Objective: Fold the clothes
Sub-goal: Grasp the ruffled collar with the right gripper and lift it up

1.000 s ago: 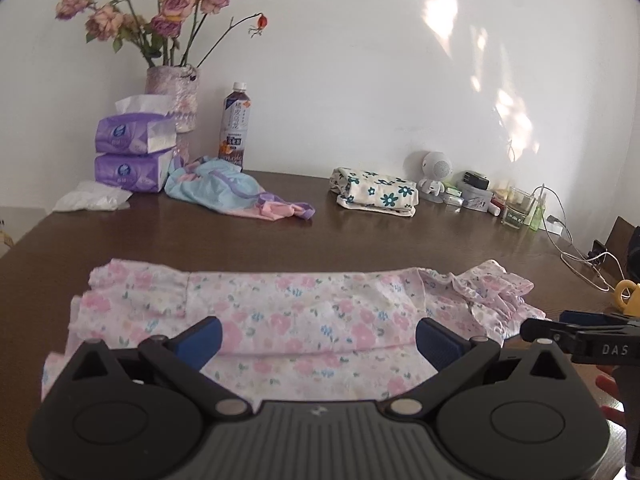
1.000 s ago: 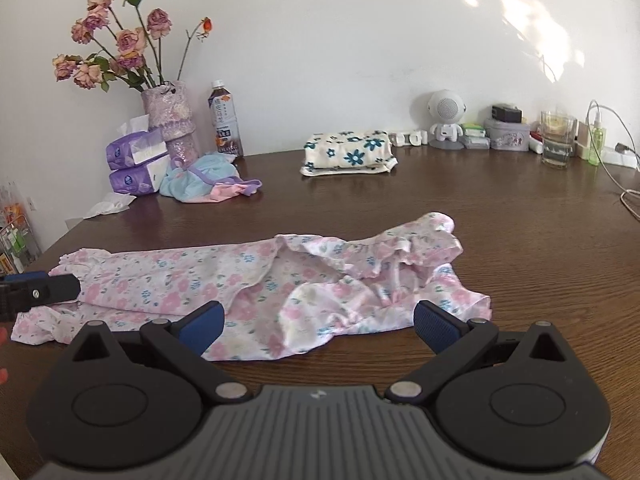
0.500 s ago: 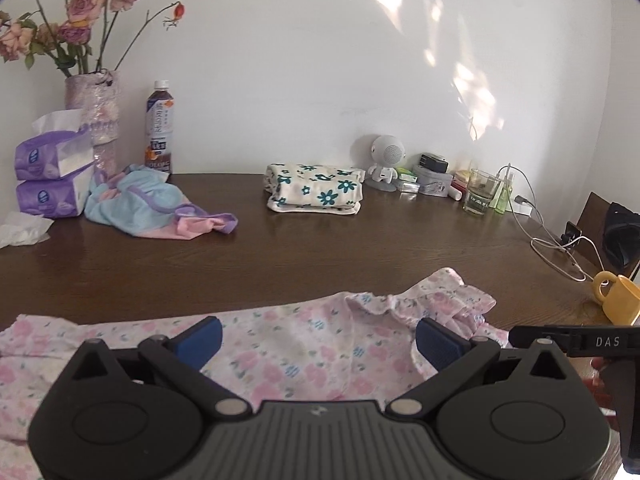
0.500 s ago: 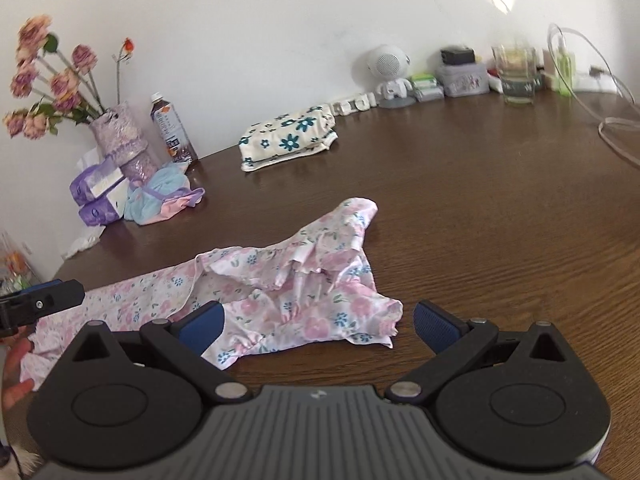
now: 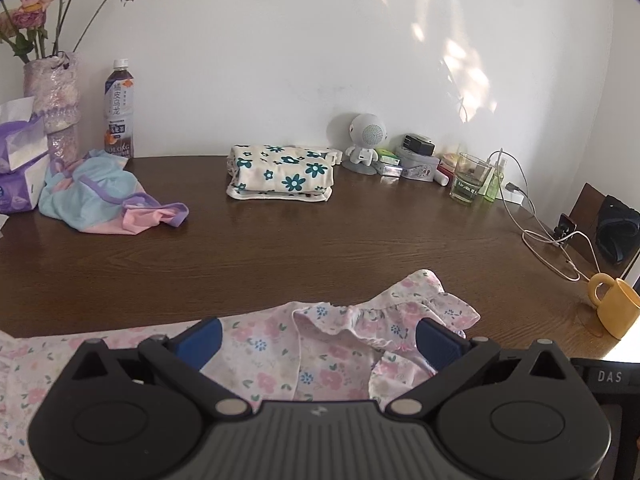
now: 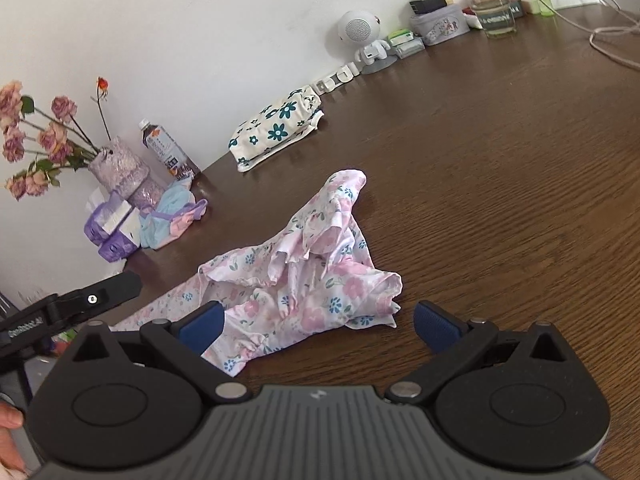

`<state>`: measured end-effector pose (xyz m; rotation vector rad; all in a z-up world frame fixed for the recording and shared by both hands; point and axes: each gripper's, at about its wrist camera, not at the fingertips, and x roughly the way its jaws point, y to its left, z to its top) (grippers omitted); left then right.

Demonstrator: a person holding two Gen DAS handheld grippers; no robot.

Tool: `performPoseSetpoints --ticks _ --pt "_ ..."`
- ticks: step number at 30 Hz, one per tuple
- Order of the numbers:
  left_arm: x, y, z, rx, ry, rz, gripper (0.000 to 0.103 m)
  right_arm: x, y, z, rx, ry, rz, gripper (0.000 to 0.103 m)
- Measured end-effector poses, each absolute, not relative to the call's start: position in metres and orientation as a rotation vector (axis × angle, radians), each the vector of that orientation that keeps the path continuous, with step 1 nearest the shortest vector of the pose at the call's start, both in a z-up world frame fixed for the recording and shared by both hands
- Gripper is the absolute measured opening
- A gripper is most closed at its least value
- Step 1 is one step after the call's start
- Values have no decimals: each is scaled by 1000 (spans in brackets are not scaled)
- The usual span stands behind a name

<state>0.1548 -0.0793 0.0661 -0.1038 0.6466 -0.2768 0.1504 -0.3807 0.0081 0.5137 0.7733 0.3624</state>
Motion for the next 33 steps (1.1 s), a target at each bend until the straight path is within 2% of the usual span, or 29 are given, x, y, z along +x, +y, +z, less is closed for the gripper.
performPoseSetpoints --ticks 14,23,28,31,33 --pt "208 -99 46 -238 774 -441 103 177 -382 -5 769 755 347 103" --pt "222 -107 40 -133 752 -357 103 195 -380 -9 836 729 295 103" --pt "228 -105 35 -132 750 -354 93 194 -379 -10 841 708 281 101" --pt "231 -104 33 -131 749 -352 93 196 -379 -12 841 703 273 93" --pt "233 -103 31 -130 748 -350 93 198 -379 -15 848 707 277 79"
